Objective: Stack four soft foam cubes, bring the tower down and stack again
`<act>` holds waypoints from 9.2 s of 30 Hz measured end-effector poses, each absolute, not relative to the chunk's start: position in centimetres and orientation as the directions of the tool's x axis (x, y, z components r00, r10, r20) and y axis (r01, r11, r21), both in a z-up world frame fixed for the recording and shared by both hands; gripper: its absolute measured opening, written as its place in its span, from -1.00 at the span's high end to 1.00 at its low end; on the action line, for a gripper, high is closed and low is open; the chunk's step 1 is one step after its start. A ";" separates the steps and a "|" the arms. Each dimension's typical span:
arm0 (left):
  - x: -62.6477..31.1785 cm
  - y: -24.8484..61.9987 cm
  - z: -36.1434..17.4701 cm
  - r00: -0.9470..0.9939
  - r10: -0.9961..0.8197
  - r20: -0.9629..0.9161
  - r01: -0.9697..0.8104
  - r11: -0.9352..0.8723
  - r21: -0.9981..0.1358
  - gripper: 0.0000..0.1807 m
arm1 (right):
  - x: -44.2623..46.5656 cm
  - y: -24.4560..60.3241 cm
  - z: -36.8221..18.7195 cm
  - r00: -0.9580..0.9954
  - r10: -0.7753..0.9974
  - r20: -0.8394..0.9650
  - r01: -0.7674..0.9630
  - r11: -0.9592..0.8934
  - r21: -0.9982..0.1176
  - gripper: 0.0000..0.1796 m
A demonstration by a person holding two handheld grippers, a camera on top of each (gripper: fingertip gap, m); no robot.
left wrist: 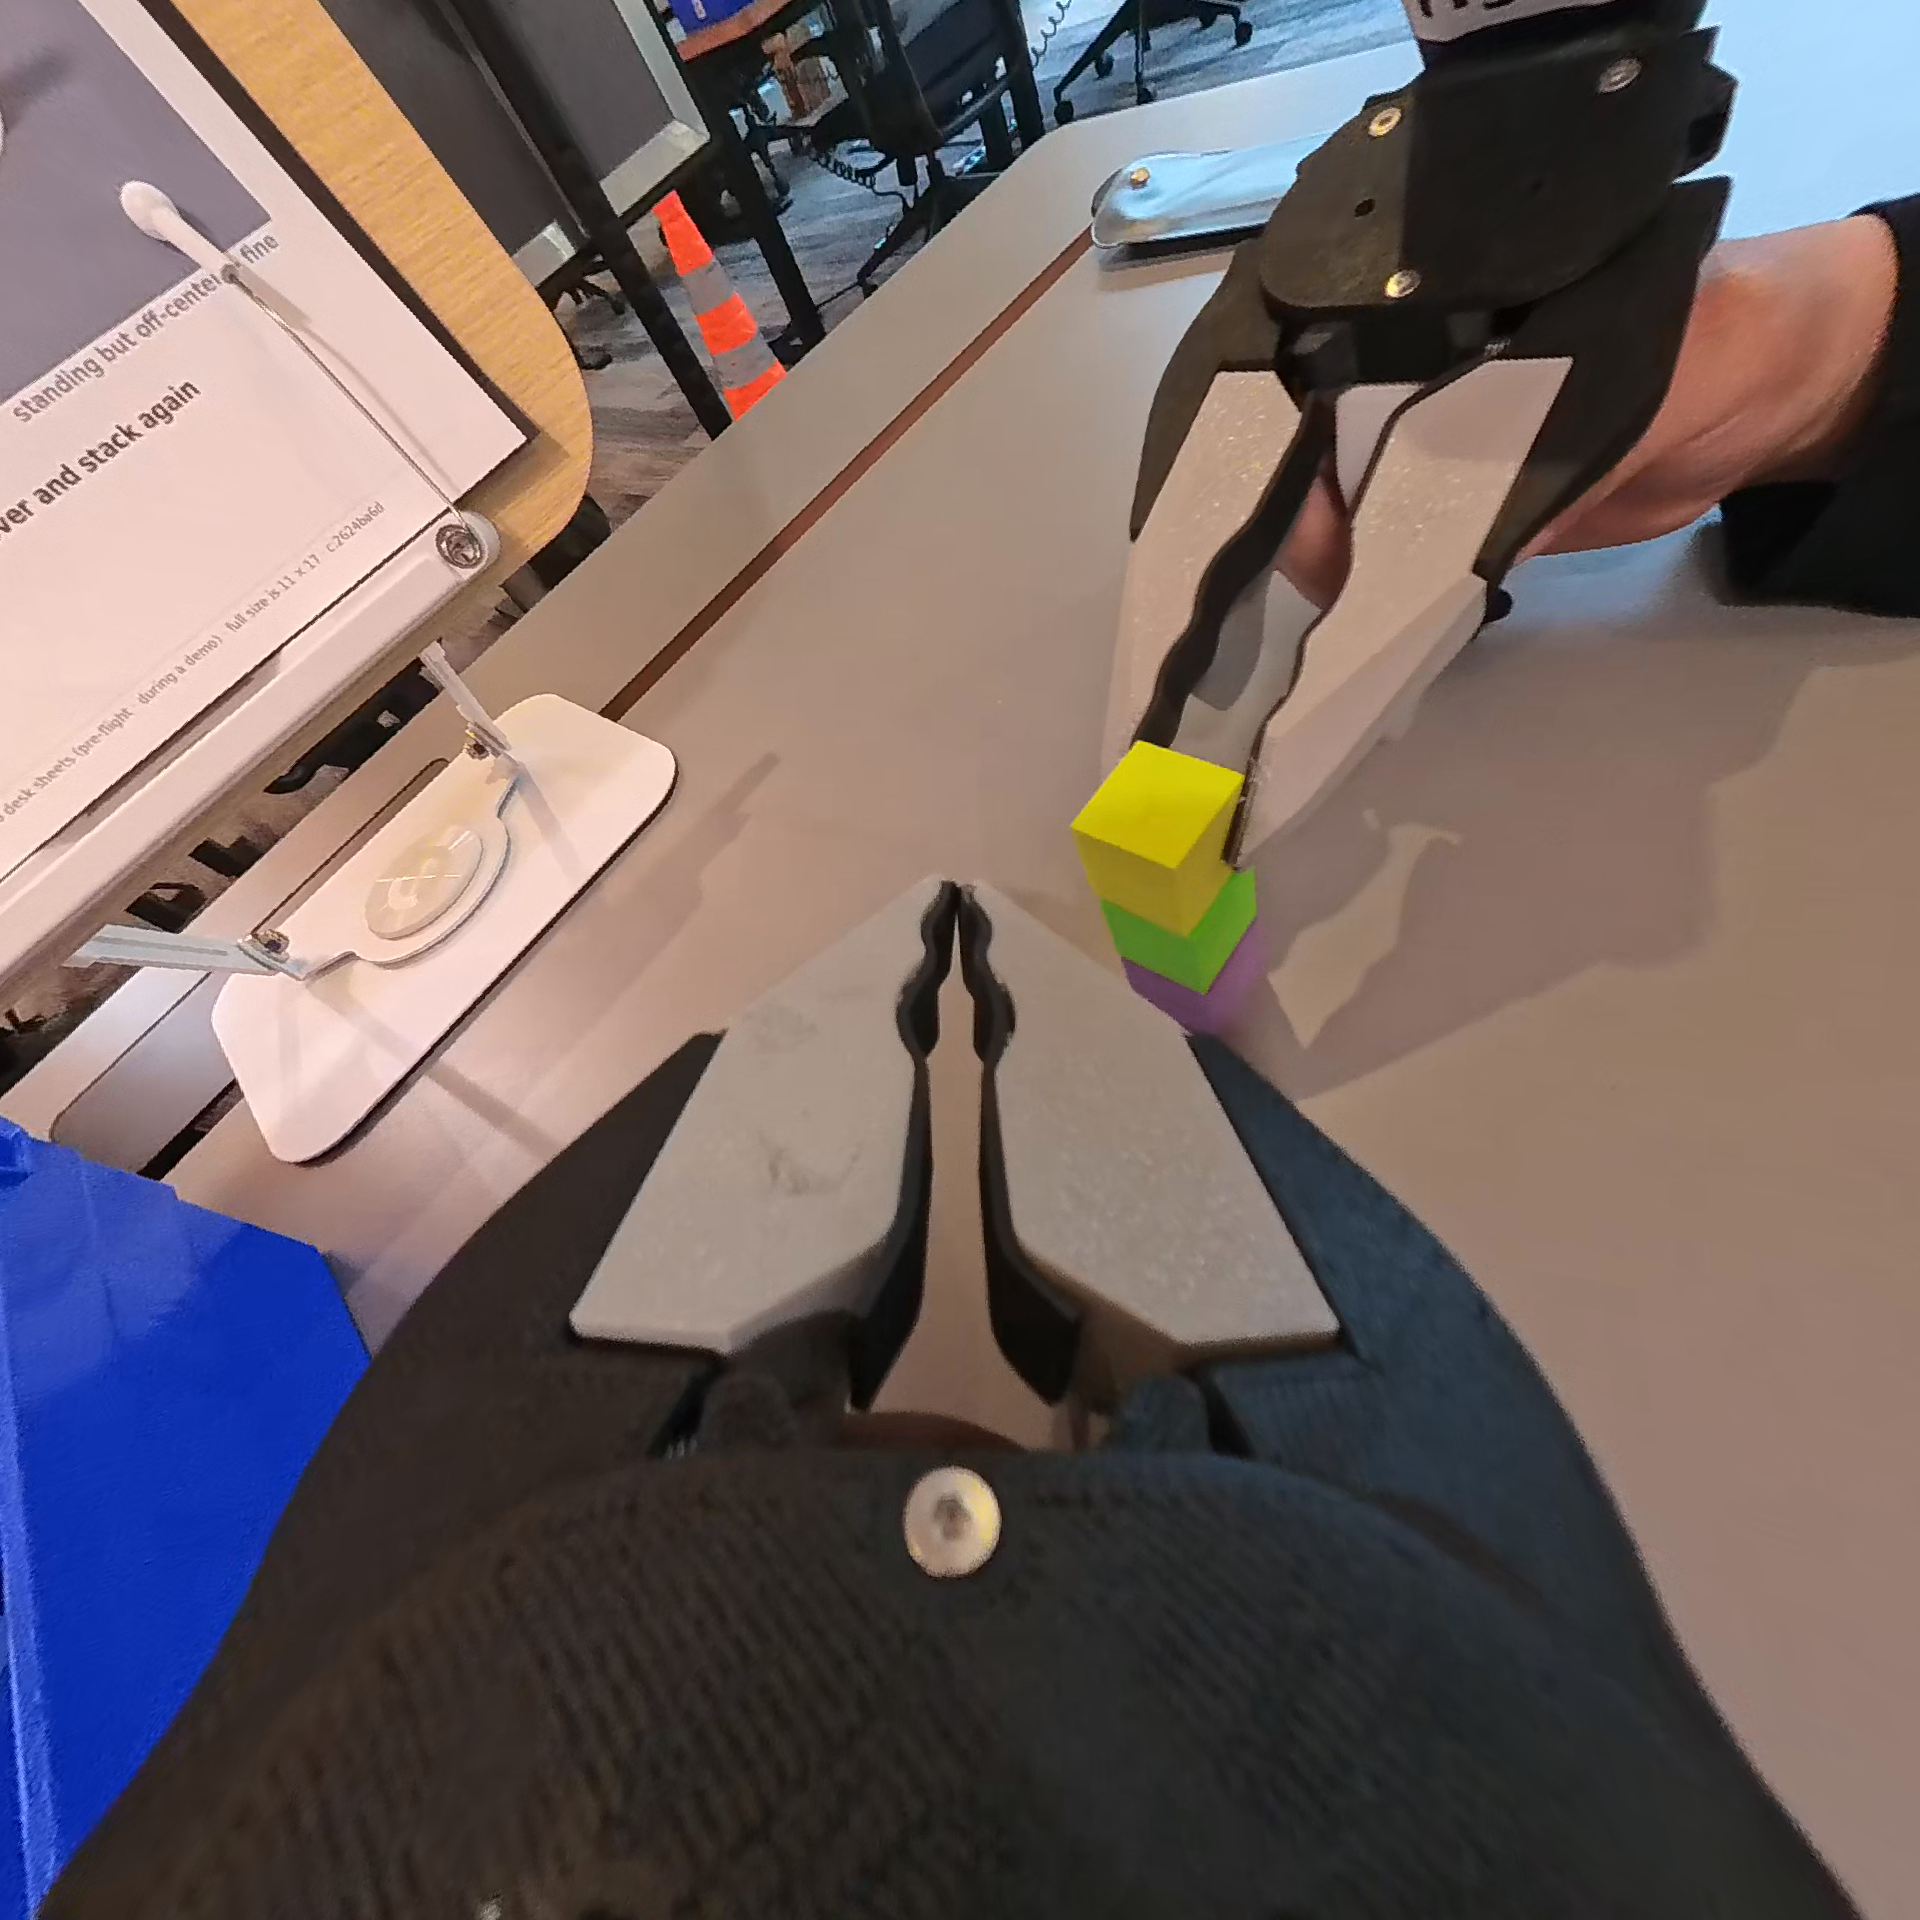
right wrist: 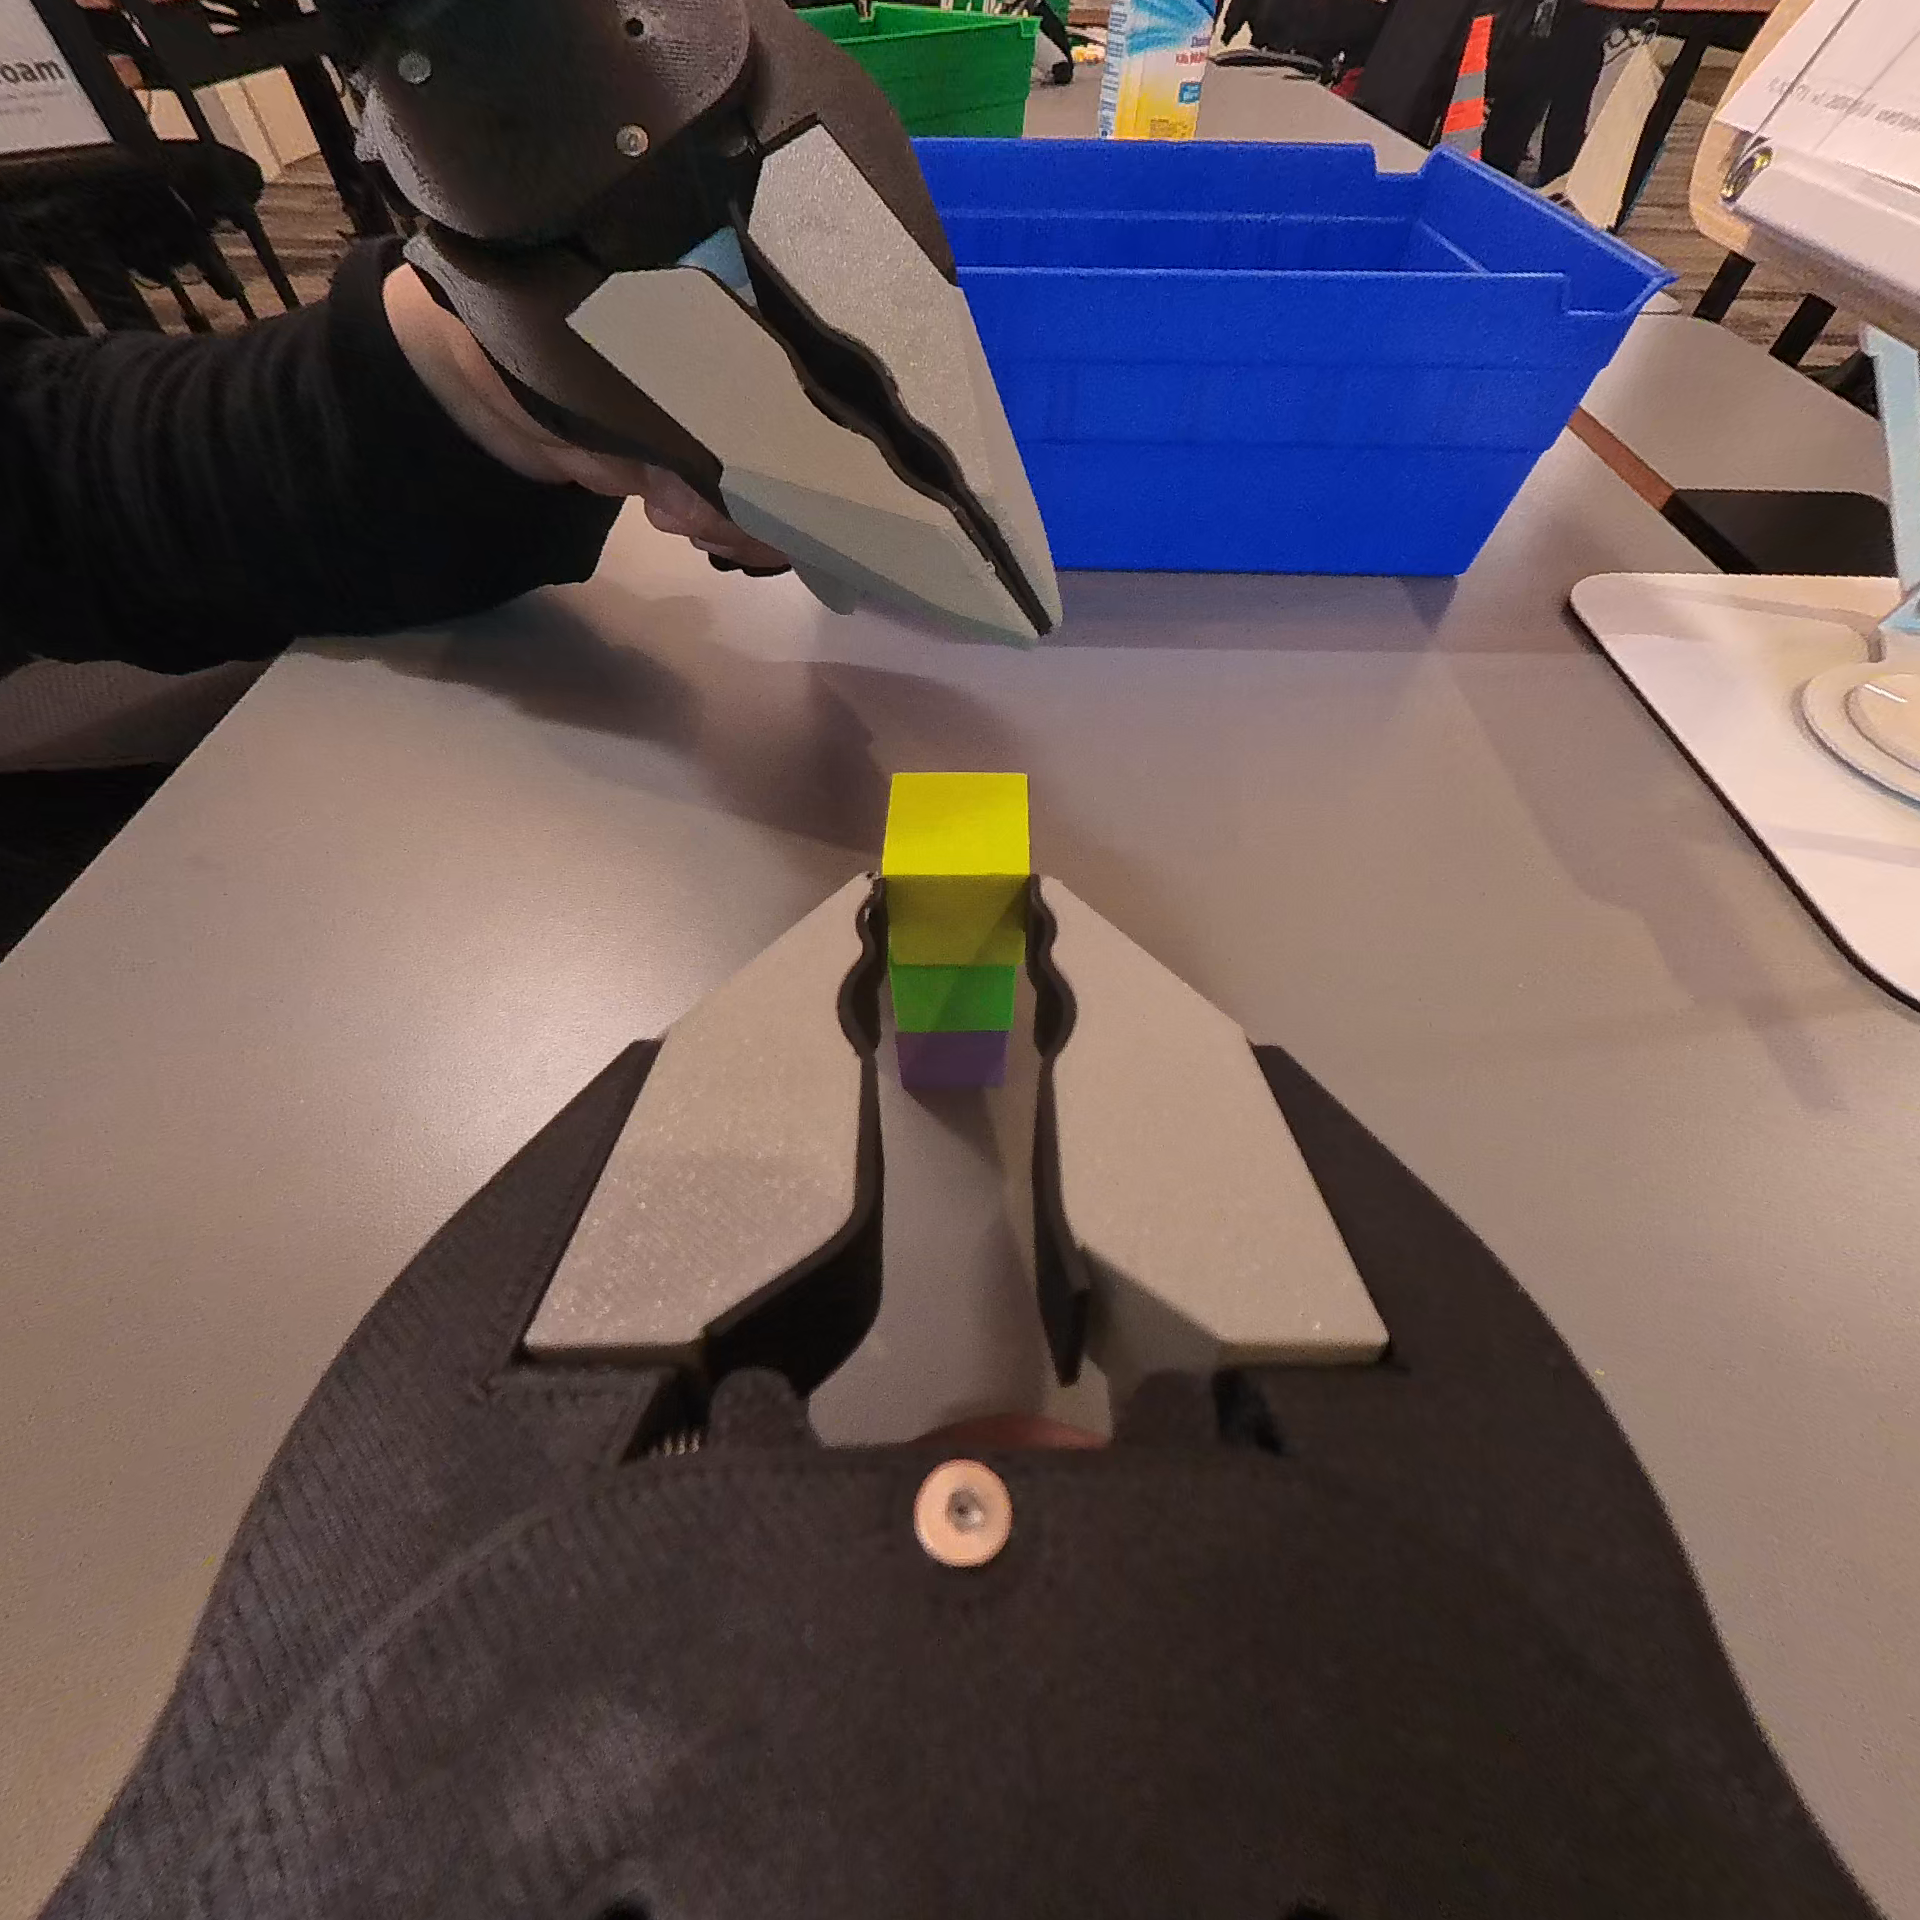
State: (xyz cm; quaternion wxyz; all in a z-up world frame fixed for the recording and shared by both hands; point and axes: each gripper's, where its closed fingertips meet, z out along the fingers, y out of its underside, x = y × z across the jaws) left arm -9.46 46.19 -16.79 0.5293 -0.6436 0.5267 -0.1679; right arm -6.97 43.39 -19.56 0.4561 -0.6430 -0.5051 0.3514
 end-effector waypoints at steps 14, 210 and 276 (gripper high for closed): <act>-11.0 48.1 -13.0 0.569 -0.772 -0.282 -0.345 0.087 -0.935 0.47 | -5.3 44.4 -16.7 0.285 0.948 -0.143 0.096 -0.177 -0.980 0.49; -10.5 46.7 -17.0 0.513 -0.857 -0.048 -0.293 -0.122 -0.948 0.85 | -7.3 43.6 -15.3 0.303 0.952 -0.038 0.051 -0.056 -0.997 0.73; -10.5 46.9 -19.8 0.510 -0.856 -0.087 -0.404 -0.149 -0.903 0.65 | -5.3 43.6 -14.3 0.360 0.930 -0.068 -0.005 -0.071 -0.997 0.60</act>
